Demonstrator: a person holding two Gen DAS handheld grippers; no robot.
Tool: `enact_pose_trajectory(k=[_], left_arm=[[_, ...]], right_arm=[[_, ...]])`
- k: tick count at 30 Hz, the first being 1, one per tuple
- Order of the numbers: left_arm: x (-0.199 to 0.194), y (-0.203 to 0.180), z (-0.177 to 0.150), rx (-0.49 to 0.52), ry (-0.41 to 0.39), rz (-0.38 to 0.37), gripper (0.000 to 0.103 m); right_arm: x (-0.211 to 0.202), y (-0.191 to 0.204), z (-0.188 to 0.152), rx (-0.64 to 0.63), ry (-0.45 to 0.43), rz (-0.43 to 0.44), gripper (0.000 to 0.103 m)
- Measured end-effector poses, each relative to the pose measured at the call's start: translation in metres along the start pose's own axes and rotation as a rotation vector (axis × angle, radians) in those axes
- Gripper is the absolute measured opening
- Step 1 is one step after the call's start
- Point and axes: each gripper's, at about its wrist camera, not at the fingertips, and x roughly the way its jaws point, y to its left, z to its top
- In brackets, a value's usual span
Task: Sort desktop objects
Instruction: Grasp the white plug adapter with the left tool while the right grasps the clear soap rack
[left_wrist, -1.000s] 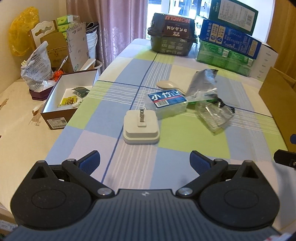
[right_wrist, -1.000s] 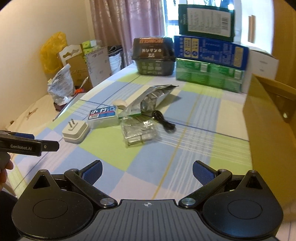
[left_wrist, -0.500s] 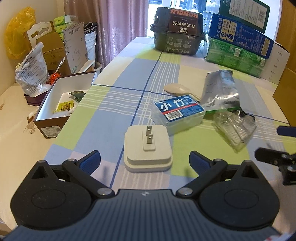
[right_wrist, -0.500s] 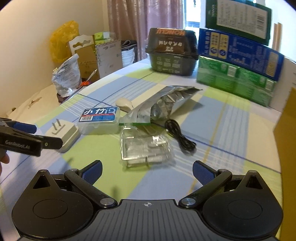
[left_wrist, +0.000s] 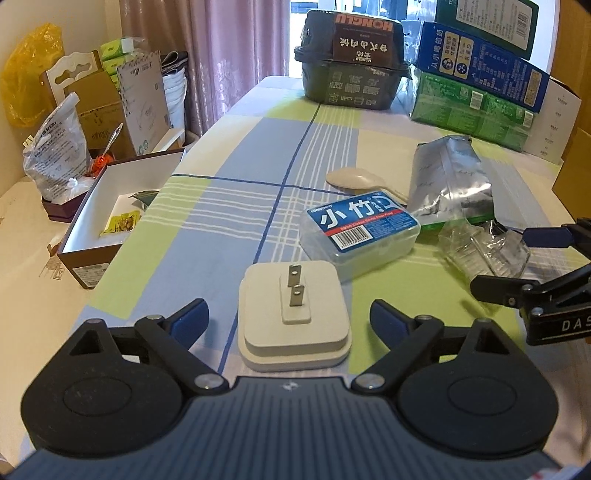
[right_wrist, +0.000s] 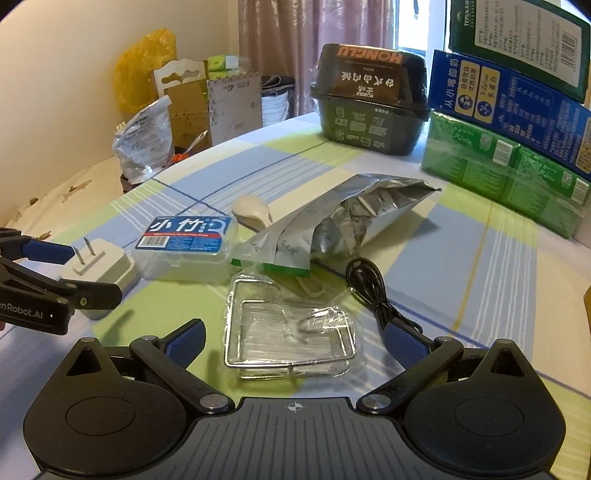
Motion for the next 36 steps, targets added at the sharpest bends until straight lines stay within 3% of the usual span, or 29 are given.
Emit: enact_pose_trajectory(k=[4, 13, 14, 15, 23, 36], left_arm=[[0.003, -0.002, -0.002, 0.008, 0.002, 0.011, 0.086], [0.005, -0.002, -0.002, 0.019, 0.014, 0.019, 0.068], [0.004, -0.003, -0.002, 0.023, 0.013, 0.016, 0.061], [0.003, -0.004, -0.001, 0.027, 0.014, 0.02, 0.061], [-0.031, -0.025, -0.014, 0.035, 0.036, -0.053, 0.06], [-0.1, -0.078, -0.044, 0.073, 0.051, -0.132, 0.06]], right_arm=[[0.005, -0.002, -0.001, 0.004, 0.016, 0.013, 0.098], [0.006, 0.001, -0.002, 0.03, 0.045, 0.006, 0.069], [0.005, 0.002, -0.002, 0.029, 0.048, 0.003, 0.068], [0.003, 0.004, -0.002, 0.027, 0.051, -0.002, 0.068], [-0.035, 0.008, -0.017, 0.095, 0.05, -0.059, 0.067], [-0.144, 0.0, -0.065, 0.301, 0.033, -0.155, 0.067]])
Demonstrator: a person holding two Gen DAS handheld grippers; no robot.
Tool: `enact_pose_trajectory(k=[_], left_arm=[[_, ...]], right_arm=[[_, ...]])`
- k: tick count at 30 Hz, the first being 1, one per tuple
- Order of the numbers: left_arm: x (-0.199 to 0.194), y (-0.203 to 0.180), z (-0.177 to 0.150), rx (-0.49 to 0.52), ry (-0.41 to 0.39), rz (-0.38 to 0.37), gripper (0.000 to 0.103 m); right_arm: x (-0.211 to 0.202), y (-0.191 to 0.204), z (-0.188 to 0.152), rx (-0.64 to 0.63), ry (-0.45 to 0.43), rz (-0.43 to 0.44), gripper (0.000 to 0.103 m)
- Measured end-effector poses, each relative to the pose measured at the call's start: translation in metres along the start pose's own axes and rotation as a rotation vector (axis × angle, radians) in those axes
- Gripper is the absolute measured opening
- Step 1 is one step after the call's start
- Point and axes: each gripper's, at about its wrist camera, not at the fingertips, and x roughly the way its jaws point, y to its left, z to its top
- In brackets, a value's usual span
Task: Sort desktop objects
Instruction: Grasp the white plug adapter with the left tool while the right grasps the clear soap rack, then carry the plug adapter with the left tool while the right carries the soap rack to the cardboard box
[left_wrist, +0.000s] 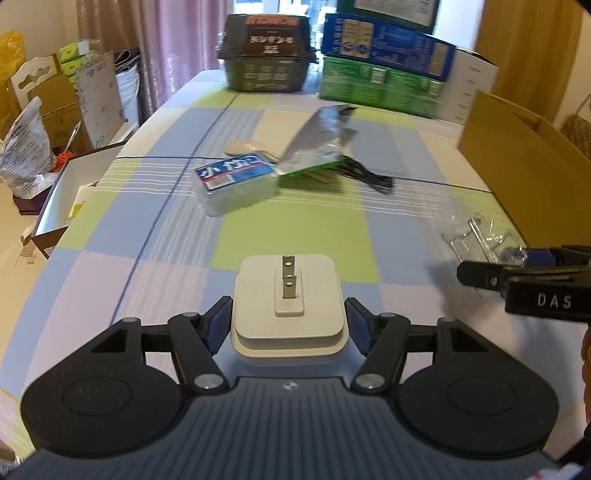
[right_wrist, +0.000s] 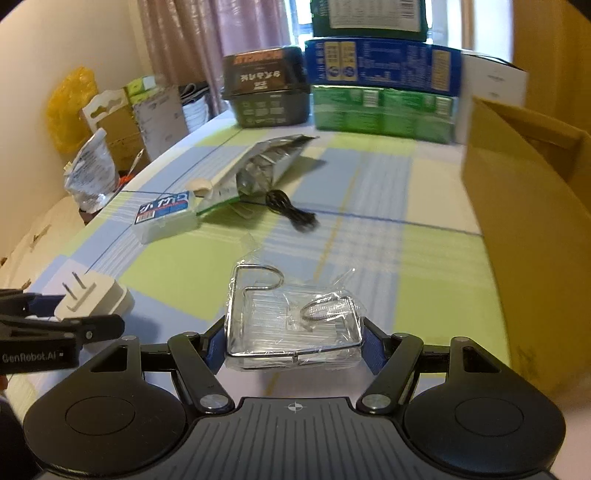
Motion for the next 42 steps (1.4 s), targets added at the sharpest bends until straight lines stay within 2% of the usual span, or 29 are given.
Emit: enact_pose_trajectory(k=[6, 18, 29, 42], left_arm=[[-0.026, -0.017, -0.006, 0.011, -0.007, -0.014, 0.06], [-0.062, -0.05, -0.012, 0.065, -0.026, -0.045, 0.06], [-0.073, -0.076, -0.008, 0.106, -0.041, -0.077, 0.06], [-0.076, -0.113, 0.0, 0.167, -0.042, -0.127, 0.06]], right_arm=[[-0.04, -0.011, -0.016, 0.071, -0.013, -0.012, 0.067], [-0.094, -0.025, -0.033, 0.121, -0.058, -0.042, 0.067], [-0.127, -0.039, -0.035, 0.132, -0.102, -0.076, 0.067], [-0.156, -0.073, -0.03, 0.212, -0.137, -0.134, 0.067]])
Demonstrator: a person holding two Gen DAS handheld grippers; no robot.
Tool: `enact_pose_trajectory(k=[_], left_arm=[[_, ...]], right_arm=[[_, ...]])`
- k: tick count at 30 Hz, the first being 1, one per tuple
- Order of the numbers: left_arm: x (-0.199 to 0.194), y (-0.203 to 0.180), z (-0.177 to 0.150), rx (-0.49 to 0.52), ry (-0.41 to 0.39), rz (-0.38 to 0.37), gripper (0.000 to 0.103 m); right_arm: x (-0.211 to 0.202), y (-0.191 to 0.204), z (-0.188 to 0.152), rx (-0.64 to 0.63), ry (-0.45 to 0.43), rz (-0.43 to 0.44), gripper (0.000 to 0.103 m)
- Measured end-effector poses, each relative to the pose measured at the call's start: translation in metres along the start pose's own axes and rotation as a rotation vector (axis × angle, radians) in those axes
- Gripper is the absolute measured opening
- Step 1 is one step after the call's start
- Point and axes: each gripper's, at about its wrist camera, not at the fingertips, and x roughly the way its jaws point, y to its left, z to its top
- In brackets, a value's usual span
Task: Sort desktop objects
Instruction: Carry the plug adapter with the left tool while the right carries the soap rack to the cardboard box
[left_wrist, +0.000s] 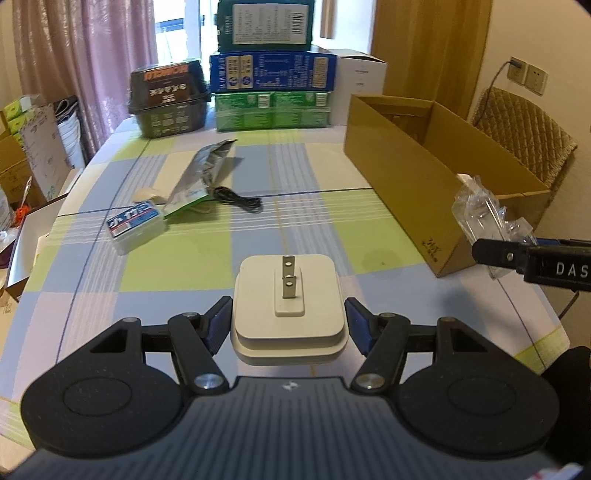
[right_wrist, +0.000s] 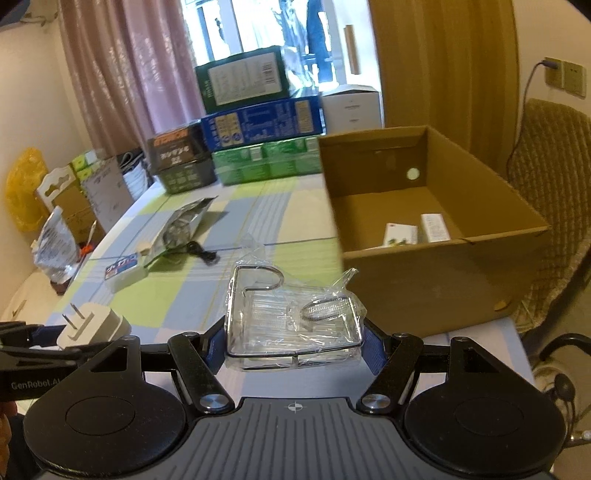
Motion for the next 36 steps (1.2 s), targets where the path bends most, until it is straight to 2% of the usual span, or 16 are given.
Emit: enact_pose_trajectory(k=[13, 24, 36], left_arm=[[0.009, -0.041, 0.02, 0.078, -0.009, -0.068, 0.06], [0.018, -0.089, 0.074, 0.148, -0.081, -0.164, 0.06], [0.053, -0.14, 0.126, 0.194, -0.091, -0.224, 0.06]], right_arm=[[-0.021, -0.033, 0.016, 0.051, -0.047, -0.021, 0.067], [-0.034, -0.073, 0.049, 0.024, -0.113, -0.098, 0.067], [-0.009, -0.117, 0.084, -0.022, -0.117, -0.139, 0.067]])
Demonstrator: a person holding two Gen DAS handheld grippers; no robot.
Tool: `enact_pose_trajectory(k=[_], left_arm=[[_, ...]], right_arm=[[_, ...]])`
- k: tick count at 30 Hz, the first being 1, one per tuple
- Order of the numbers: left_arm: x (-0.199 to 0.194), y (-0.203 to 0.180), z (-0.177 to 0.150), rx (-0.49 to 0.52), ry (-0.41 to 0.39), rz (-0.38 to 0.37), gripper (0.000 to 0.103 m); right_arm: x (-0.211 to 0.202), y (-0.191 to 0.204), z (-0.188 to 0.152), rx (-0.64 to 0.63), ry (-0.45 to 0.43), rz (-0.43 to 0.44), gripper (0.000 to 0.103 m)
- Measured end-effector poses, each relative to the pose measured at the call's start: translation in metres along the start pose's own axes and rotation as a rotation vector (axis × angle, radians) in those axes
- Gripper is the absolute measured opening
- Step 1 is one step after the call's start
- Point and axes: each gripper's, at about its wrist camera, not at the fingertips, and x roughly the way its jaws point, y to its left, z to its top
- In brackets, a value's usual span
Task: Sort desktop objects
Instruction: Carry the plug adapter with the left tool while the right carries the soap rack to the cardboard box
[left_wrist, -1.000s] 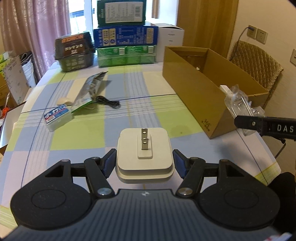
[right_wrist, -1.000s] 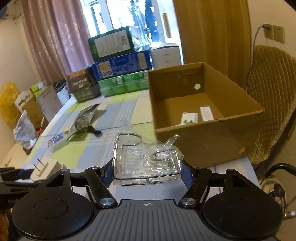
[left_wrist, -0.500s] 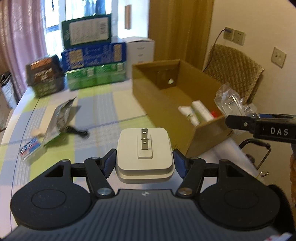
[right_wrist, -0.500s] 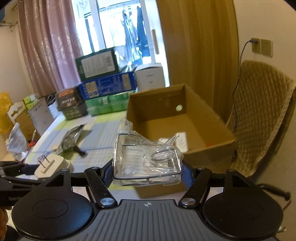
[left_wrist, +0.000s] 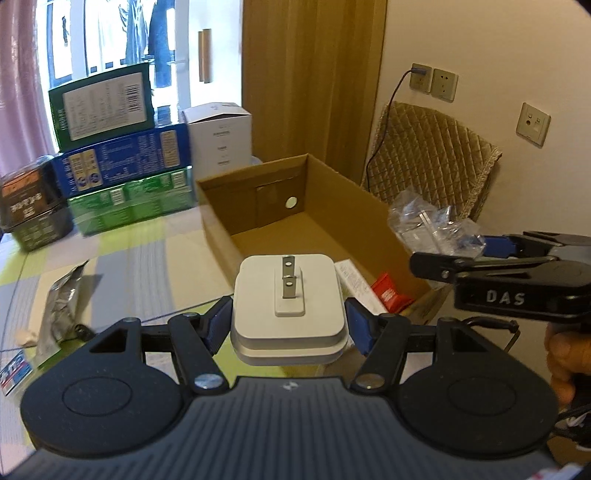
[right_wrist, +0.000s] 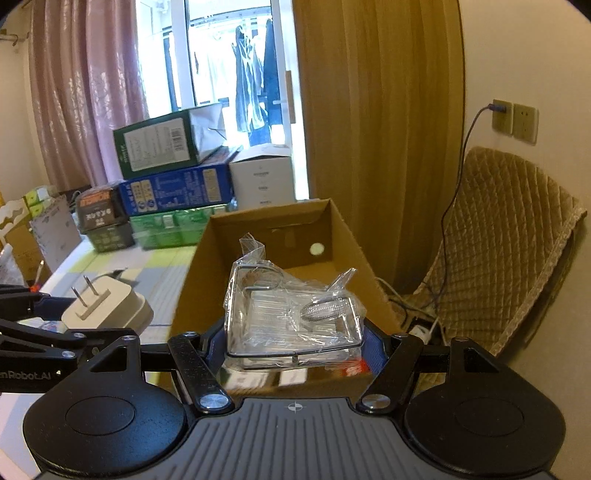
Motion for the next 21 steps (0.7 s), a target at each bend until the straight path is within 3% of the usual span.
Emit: enact_pose_trajectory(k=[21], left_arm=[[0.059, -0.006, 0.031, 0.003, 0.028, -0.034, 0.061]], right_arm=[[0.047, -0.03, 0.017, 0.002, 0.033, -0.011, 0.067]])
